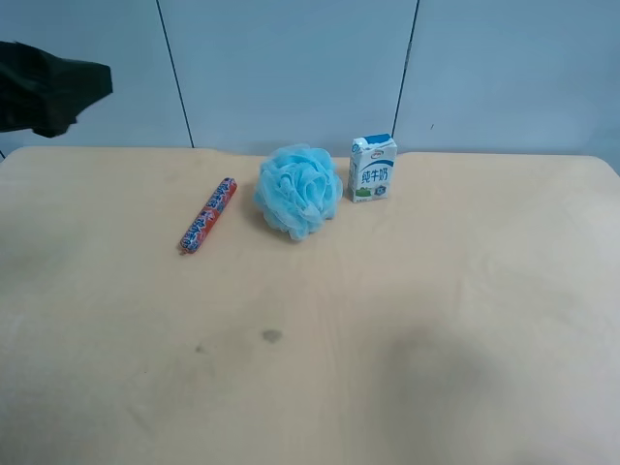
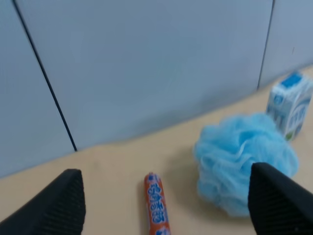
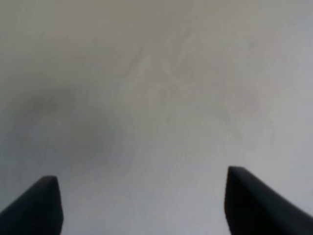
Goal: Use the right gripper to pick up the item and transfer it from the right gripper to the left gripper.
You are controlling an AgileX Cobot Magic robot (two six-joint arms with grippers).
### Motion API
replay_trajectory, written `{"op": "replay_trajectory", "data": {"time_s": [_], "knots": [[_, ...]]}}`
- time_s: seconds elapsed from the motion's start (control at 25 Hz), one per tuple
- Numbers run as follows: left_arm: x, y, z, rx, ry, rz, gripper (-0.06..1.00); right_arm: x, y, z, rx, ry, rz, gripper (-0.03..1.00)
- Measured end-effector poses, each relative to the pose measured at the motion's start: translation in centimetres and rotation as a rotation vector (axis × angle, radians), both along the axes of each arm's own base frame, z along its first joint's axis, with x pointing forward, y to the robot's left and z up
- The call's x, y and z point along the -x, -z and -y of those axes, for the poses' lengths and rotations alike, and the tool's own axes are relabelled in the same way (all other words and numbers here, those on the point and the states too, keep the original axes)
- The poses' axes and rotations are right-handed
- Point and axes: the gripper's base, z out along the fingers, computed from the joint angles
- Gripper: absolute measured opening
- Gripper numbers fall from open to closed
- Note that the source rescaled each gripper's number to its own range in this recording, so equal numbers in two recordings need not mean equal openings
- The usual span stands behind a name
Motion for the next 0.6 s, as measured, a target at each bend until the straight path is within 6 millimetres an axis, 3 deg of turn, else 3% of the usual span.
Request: {"op": "replay_trajectory", "data": {"time_s": [0.32, 0.6], "knots": [[5.6, -0.7, -2.2, 0.177, 0.004, 0.122, 0.82, 0.0, 0.0, 0.0, 0.000, 0.000, 0.000, 0.63], [7.5, -0.4, -2.7, 0.195, 0.038, 0.184, 0.82, 0.0, 0.0, 0.0, 0.000, 0.000, 0.000, 0.63]]}}
